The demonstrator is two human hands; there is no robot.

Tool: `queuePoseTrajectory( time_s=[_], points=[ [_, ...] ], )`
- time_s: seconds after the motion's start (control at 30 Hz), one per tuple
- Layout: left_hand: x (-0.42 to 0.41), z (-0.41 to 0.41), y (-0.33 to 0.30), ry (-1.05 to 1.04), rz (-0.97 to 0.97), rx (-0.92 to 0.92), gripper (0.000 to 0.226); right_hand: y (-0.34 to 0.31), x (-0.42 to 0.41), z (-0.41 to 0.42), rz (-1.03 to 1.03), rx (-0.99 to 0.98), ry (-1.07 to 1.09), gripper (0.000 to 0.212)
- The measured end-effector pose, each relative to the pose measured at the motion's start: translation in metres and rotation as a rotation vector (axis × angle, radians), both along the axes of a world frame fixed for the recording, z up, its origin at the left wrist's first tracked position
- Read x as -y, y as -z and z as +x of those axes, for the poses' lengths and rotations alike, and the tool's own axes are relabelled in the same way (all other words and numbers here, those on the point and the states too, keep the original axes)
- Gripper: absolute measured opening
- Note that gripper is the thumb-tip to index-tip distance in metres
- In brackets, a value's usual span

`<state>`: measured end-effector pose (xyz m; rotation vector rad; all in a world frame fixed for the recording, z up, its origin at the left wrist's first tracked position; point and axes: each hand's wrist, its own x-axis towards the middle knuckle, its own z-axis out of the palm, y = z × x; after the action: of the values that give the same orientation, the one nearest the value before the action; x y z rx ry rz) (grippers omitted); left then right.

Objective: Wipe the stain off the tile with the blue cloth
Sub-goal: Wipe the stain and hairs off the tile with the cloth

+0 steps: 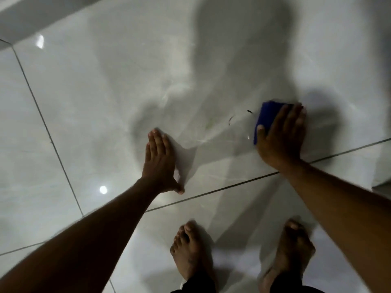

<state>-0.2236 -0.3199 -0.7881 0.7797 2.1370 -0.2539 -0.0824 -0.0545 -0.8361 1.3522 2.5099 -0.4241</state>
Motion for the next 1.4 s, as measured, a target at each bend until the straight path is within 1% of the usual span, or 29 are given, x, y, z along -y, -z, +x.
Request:
queuePoseTrajectory(
  time_s=[0.03,0.07,0.1,0.13,0.17,0.23,0.27,0.3,0.33,0.37,0.47,0.57,0.6,0.63,0.67,0.73,0.8,0.83,0.87,0.9,1.0,1.1,1.13,1.17,1.2,1.23,1.3,1.37,1.4],
  points=[
    [-0.002,0.0,0.0,0.003,-0.003,0.001,0.178,-0.003,0.015,-0.017,-0.011,0.006,0.167,0.084],
    [-0.002,0.0,0.002,0.003,-0.002,0.0,0.178,-0.008,0.035,-0.034,-0.028,0.005,0.217,0.083],
    [-0.001,0.0,0.003,0.002,0.002,-0.003,0.178,-0.011,0.058,-0.049,-0.043,-0.013,0.135,0.082],
    [0.001,0.0,0.003,0.003,0.011,-0.003,0.177,-0.009,0.081,-0.058,-0.057,-0.044,-0.07,0.081],
    [0.004,-0.001,0.005,0.005,0.02,-0.003,0.177,-0.005,0.102,-0.059,-0.066,-0.076,-0.353,0.081],
    [0.008,-0.004,0.007,0.004,0.035,-0.005,0.176,0.0,0.105,-0.055,-0.055,-0.138,-0.891,0.08],
    [0.01,-0.005,0.008,0.008,0.041,-0.011,0.177,0.006,0.088,-0.054,-0.037,-0.192,-1.065,0.078],
    [0.01,-0.005,0.008,0.013,0.047,-0.02,0.177,0.01,0.067,-0.055,-0.005,-0.248,-1.163,0.075],
    [0.01,-0.004,0.009,0.019,0.049,-0.024,0.178,0.014,0.044,-0.056,0.041,-0.276,-1.168,0.073],
    [0.009,-0.005,0.01,0.021,0.043,-0.02,0.179,0.018,0.022,-0.052,0.083,-0.284,-1.081,0.072],
    [0.003,-0.007,0.012,0.028,0.015,-0.007,0.183,0.02,-0.026,-0.016,0.185,-0.18,-0.501,0.074],
    [-0.004,-0.012,0.015,0.027,-0.009,0.009,0.188,0.013,0.002,-0.019,0.207,-0.106,0.096,0.075],
    [-0.005,-0.013,0.016,0.02,-0.013,0.015,0.189,0.008,0.025,-0.034,0.198,-0.1,0.186,0.075],
    [-0.006,-0.014,0.017,0.019,-0.018,0.023,0.19,0.004,0.05,-0.049,0.173,-0.11,0.166,0.075],
    [-0.006,-0.015,0.018,0.02,-0.025,0.036,0.19,0.002,0.074,-0.06,0.138,-0.141,0.017,0.074],
    [-0.005,-0.016,0.018,0.017,-0.044,0.048,0.19,0.003,0.112,-0.065,0.031,-0.227,-0.575,0.074],
    [-0.006,-0.016,0.017,0.015,-0.064,0.044,0.19,0.008,0.084,-0.068,-0.006,-0.266,-1.139,0.074],
    [-0.007,-0.015,0.016,0.01,-0.07,0.044,0.19,0.011,0.054,-0.074,0.002,-0.295,-1.266,0.072],
    [-0.007,-0.015,0.016,0.004,-0.073,0.045,0.19,0.014,0.023,-0.08,0.042,-0.303,-1.253,0.07],
    [-0.007,-0.016,0.015,0.001,-0.074,0.05,0.19,0.02,-0.007,-0.083,0.097,-0.306,-1.126,0.069],
    [-0.009,-0.016,0.013,-0.013,-0.084,0.071,0.19,0.026,-0.07,-0.066,0.29,-0.233,-0.516,0.07],
    [-0.01,-0.016,0.011,-0.006,-0.089,0.066,0.189,0.018,-0.04,-0.07,0.301,-0.168,-0.084,0.07],
    [-0.011,-0.016,0.011,-0.01,-0.09,0.067,0.189,0.011,-0.016,-0.083,0.268,-0.159,0.002,0.072],
    [-0.011,-0.016,0.011,-0.015,-0.093,0.073,0.188,0.006,0.013,-0.096,0.232,-0.158,0.015,0.073],
    [-0.011,-0.016,0.012,-0.019,-0.097,0.076,0.189,0.004,0.044,-0.109,0.193,-0.18,-0.058,0.074],
    [-0.01,-0.017,0.012,-0.022,-0.106,0.074,0.189,0.001,0.073,-0.122,0.117,-0.208,-0.205,0.074],
    [-0.007,-0.017,0.012,-0.024,-0.12,0.058,0.19,-0.003,0.101,-0.14,-0.008,-0.239,-0.667,0.075],
    [-0.007,-0.018,0.016,0.0,-0.1,0.053,0.192,0.002,0.061,-0.149,0.015,-0.276,-1.058,0.073],
    [-0.005,-0.018,0.017,-0.008,-0.093,0.055,0.192,0.005,0.034,-0.149,0.051,-0.295,-1.112,0.072]
  ],
)
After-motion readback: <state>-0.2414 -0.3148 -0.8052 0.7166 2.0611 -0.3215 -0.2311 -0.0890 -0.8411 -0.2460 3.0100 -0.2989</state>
